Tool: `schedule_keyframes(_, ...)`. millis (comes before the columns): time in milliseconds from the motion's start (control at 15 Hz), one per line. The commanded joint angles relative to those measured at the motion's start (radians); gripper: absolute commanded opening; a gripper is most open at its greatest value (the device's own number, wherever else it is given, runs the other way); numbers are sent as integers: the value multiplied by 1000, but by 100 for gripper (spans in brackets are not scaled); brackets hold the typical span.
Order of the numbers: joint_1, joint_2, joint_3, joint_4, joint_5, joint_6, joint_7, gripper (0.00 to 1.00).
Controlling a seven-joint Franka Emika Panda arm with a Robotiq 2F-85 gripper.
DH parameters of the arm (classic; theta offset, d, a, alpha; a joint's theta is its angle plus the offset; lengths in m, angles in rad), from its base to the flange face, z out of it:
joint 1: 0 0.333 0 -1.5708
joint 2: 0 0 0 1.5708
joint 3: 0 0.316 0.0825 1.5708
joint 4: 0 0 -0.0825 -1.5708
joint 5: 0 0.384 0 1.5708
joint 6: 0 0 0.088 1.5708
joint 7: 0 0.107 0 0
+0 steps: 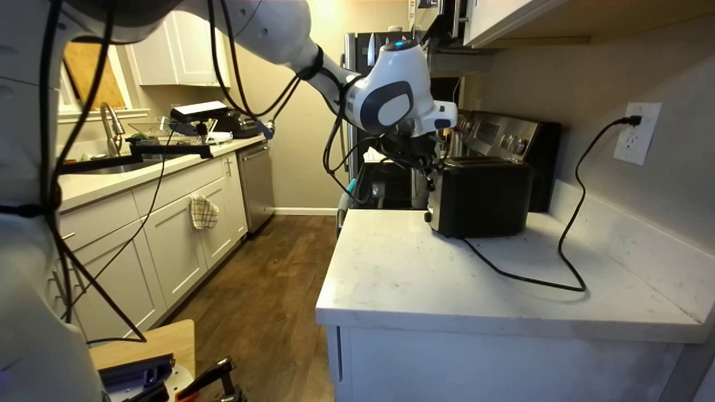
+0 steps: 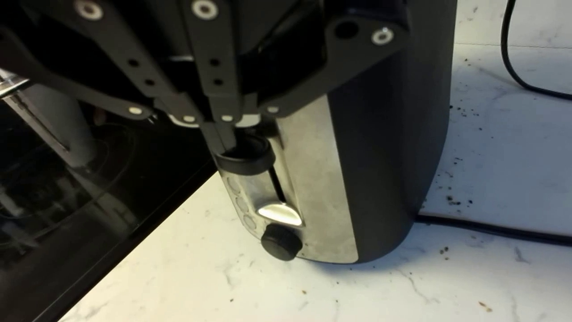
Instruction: Push down the switch of the toaster
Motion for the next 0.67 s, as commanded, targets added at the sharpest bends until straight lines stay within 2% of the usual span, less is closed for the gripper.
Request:
schedule_keyframes(0,20,-27,4,-67,-59,71,19,0)
schedule_keyframes(267,52,-34,-30,-107,-164,139,71,0)
schedule_keyframes(600,163,-39,-154,-143,-414,201,276,0)
